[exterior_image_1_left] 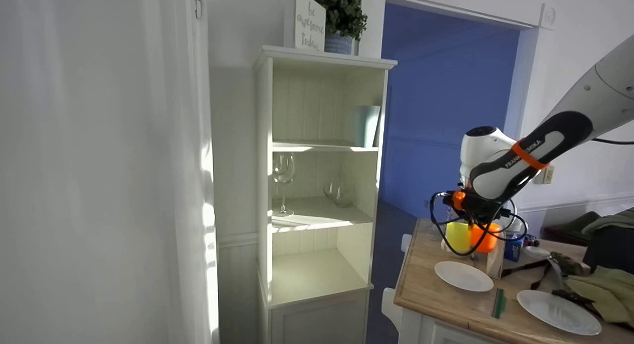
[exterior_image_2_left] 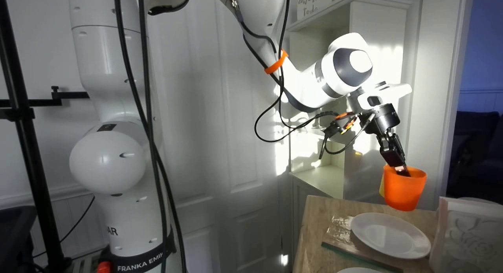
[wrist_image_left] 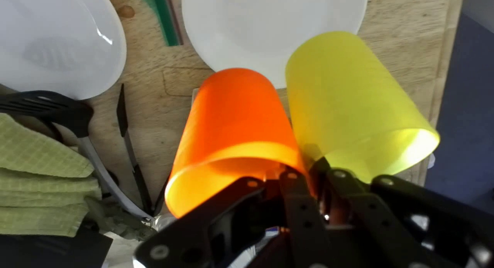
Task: Remove the plastic cups from the second shelf from the top and put them on the table
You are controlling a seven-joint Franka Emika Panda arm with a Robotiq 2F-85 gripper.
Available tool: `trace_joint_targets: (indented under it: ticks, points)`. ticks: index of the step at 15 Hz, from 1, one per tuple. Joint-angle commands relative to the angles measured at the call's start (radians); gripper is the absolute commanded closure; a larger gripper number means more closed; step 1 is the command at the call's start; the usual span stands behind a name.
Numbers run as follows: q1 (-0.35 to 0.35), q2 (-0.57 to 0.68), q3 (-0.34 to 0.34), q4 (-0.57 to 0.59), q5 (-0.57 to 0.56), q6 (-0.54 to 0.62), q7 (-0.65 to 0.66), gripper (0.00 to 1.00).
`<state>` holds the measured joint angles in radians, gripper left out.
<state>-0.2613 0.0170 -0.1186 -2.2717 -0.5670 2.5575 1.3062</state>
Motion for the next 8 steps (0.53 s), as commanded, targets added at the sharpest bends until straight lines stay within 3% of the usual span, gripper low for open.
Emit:
trace_joint_targets:
  ticks: [1,8]
  points:
    - [0.015,0.045,-0.052,0.025,0.001,0.056,-0.103,0.98]
    - [0.039,0.15,-0.095,0.067,0.042,0.217,-0.258,0.98]
